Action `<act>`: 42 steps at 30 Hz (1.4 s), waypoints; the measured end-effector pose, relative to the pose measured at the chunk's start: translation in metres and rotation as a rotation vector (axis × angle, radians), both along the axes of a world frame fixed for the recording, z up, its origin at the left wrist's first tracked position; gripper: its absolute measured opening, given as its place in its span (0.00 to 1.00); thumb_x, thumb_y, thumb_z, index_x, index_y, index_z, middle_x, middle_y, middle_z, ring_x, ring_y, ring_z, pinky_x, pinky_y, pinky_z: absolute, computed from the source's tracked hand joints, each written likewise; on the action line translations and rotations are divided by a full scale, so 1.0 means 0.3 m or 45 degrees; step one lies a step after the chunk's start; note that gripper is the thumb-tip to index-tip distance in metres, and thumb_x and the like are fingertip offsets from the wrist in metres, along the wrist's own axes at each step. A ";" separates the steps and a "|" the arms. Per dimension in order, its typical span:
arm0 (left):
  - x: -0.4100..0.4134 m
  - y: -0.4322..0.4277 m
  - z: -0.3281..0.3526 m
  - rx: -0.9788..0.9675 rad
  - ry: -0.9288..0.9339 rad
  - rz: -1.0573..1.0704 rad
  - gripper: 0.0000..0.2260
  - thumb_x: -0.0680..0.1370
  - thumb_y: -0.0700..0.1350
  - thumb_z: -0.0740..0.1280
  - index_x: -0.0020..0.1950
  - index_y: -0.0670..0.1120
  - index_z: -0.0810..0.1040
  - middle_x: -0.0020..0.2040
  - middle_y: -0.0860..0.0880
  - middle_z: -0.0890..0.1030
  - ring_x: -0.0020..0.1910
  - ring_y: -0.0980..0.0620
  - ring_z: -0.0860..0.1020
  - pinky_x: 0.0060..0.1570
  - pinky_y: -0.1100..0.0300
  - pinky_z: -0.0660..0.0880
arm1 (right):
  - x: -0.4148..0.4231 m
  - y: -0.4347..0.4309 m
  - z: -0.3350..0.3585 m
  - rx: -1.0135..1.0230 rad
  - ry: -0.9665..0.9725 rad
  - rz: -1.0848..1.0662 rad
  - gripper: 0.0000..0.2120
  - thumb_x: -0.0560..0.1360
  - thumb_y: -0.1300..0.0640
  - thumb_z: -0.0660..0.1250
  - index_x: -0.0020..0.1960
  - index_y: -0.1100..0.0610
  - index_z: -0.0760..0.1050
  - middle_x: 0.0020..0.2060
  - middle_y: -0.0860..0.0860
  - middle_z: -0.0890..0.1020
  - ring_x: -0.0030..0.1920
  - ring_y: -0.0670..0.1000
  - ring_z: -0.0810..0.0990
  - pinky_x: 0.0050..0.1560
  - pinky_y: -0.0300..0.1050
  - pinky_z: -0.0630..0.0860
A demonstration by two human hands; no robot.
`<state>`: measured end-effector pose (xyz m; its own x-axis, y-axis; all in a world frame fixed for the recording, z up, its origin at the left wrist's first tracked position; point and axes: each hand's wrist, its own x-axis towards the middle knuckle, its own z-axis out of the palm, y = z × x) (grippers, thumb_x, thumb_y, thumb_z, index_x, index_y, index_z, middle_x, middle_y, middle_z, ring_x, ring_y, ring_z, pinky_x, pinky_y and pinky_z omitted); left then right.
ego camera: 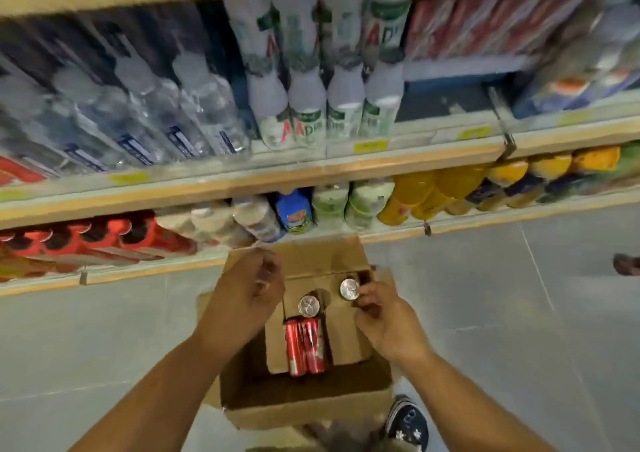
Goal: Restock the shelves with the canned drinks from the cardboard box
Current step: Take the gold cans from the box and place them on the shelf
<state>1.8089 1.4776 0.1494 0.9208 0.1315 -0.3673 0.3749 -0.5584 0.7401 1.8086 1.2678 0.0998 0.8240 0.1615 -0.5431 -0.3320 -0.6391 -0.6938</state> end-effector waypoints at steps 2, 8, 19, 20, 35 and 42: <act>-0.034 -0.010 -0.226 0.093 0.136 -0.063 0.10 0.73 0.42 0.68 0.50 0.53 0.72 0.49 0.53 0.77 0.49 0.55 0.78 0.50 0.62 0.75 | -0.036 -0.003 -0.185 -0.055 0.075 0.007 0.11 0.73 0.58 0.67 0.53 0.48 0.71 0.45 0.43 0.73 0.50 0.49 0.77 0.51 0.38 0.74; -0.080 -0.047 -0.736 0.456 0.326 -0.460 0.26 0.73 0.50 0.69 0.69 0.51 0.64 0.70 0.48 0.66 0.62 0.47 0.73 0.57 0.56 0.72 | -0.044 0.043 -0.624 -0.333 0.046 0.005 0.20 0.74 0.46 0.64 0.63 0.50 0.69 0.58 0.50 0.77 0.58 0.51 0.75 0.60 0.45 0.72; -0.132 -0.125 -1.354 0.599 0.433 -0.487 0.34 0.72 0.39 0.68 0.73 0.50 0.53 0.72 0.43 0.61 0.66 0.41 0.69 0.56 0.48 0.75 | 0.060 0.079 -1.134 -0.596 0.053 0.351 0.35 0.72 0.67 0.62 0.74 0.52 0.52 0.74 0.58 0.48 0.72 0.62 0.52 0.71 0.54 0.57; -0.128 -0.135 -1.376 0.598 0.388 -0.436 0.32 0.73 0.38 0.67 0.72 0.47 0.55 0.71 0.43 0.63 0.65 0.42 0.70 0.56 0.48 0.75 | 0.057 0.079 -1.155 -0.625 0.033 0.352 0.34 0.72 0.69 0.61 0.74 0.52 0.53 0.74 0.59 0.48 0.72 0.63 0.54 0.70 0.54 0.58; -0.105 -0.132 -0.825 0.219 0.163 -0.088 0.29 0.70 0.43 0.72 0.69 0.46 0.66 0.63 0.42 0.67 0.60 0.43 0.73 0.56 0.63 0.69 | 0.018 0.066 -0.604 -0.330 -0.246 0.129 0.34 0.70 0.54 0.72 0.72 0.50 0.62 0.61 0.54 0.62 0.62 0.52 0.68 0.63 0.36 0.64; -0.067 -0.125 -0.097 -0.112 -0.082 0.266 0.29 0.66 0.36 0.75 0.64 0.43 0.66 0.44 0.61 0.71 0.39 0.71 0.74 0.39 0.82 0.66 | 0.010 0.036 0.062 -0.144 -0.409 -0.076 0.34 0.63 0.59 0.76 0.65 0.56 0.67 0.52 0.47 0.63 0.51 0.43 0.68 0.45 0.17 0.61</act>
<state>1.7889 1.4402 0.1204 0.8986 0.2921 -0.3274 0.4264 -0.4060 0.8083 1.8115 1.2785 0.1185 0.9620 0.0611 -0.2659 -0.1473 -0.7041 -0.6946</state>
